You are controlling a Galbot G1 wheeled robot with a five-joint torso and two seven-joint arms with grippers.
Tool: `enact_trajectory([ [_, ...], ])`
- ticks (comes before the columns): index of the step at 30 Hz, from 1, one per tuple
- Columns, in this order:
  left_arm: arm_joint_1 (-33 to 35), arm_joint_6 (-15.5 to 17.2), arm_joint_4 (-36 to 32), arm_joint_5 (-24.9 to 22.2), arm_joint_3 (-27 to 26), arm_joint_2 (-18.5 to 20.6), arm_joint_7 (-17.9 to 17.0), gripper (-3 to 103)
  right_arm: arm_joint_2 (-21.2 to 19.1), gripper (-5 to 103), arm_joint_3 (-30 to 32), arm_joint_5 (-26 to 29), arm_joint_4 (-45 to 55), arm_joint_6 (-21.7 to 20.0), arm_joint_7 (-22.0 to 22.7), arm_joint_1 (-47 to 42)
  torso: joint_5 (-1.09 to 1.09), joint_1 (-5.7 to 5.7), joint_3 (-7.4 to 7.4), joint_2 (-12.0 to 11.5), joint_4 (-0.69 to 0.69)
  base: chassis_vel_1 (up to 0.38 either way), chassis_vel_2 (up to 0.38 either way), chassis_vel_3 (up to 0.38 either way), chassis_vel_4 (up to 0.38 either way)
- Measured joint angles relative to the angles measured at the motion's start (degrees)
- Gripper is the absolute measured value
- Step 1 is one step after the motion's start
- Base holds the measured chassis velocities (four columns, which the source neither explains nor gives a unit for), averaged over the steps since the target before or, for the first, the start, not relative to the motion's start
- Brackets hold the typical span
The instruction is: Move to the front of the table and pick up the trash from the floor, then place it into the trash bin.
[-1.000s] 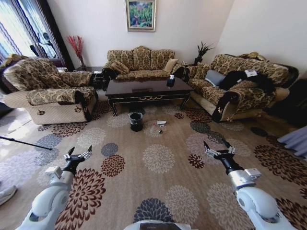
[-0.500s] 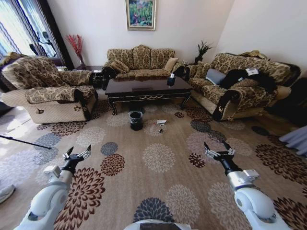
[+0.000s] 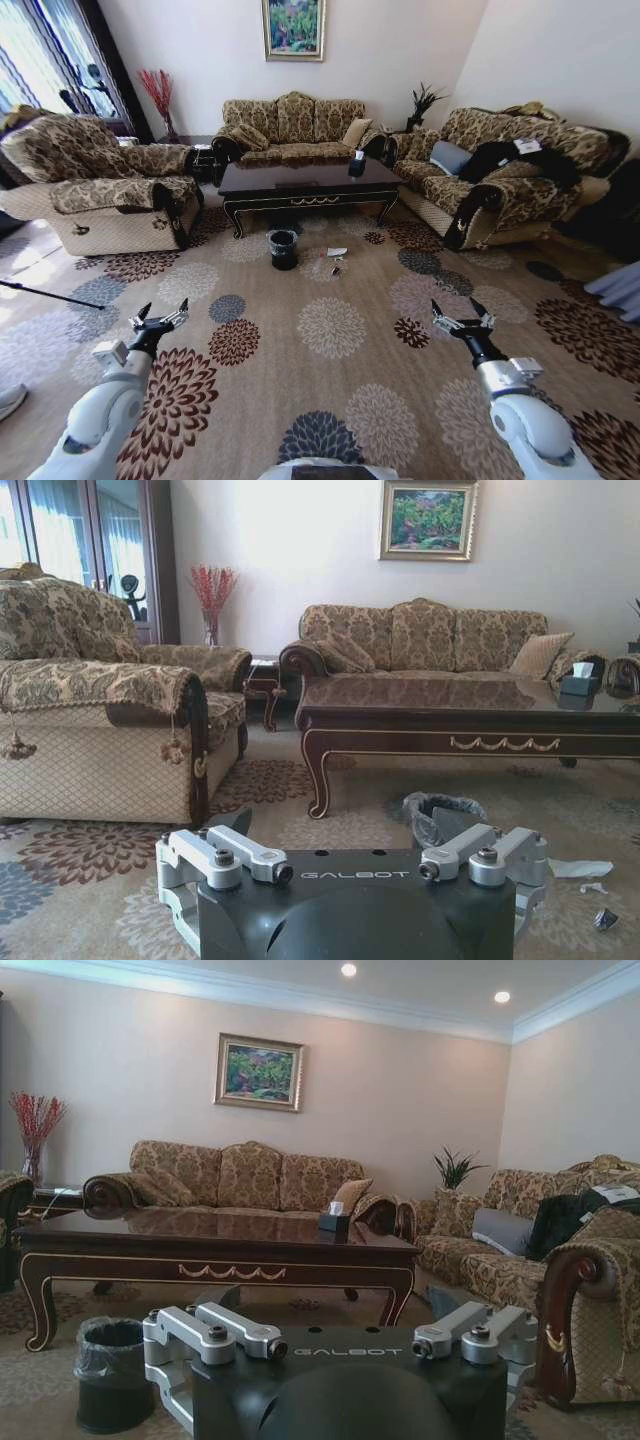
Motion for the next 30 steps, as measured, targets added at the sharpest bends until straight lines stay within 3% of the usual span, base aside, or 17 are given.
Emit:
enact_trajectory([
  [16, -1.5, 0.4, 1.02, 0.84, 0.64, -0.57, -0.37, 100, 3.03, 100, -1.6, -0.37, 0.47, -0.17, 0.22, 0.66, -0.01, -1.84, -2.54, -4.36, 0.0, 0.0, 0.0, 0.0, 0.0],
  [30, -1.56, -0.56, 2.14, 2.39, 0.67, -2.13, 0.47, 100, 1.83, 100, -1.0, 0.49, 1.1, -1.06, 0.65, 0.48, 0.0, -3.29, -4.49, -7.78, 0.0, 0.0, 0.0, 0.0, 0.0],
])
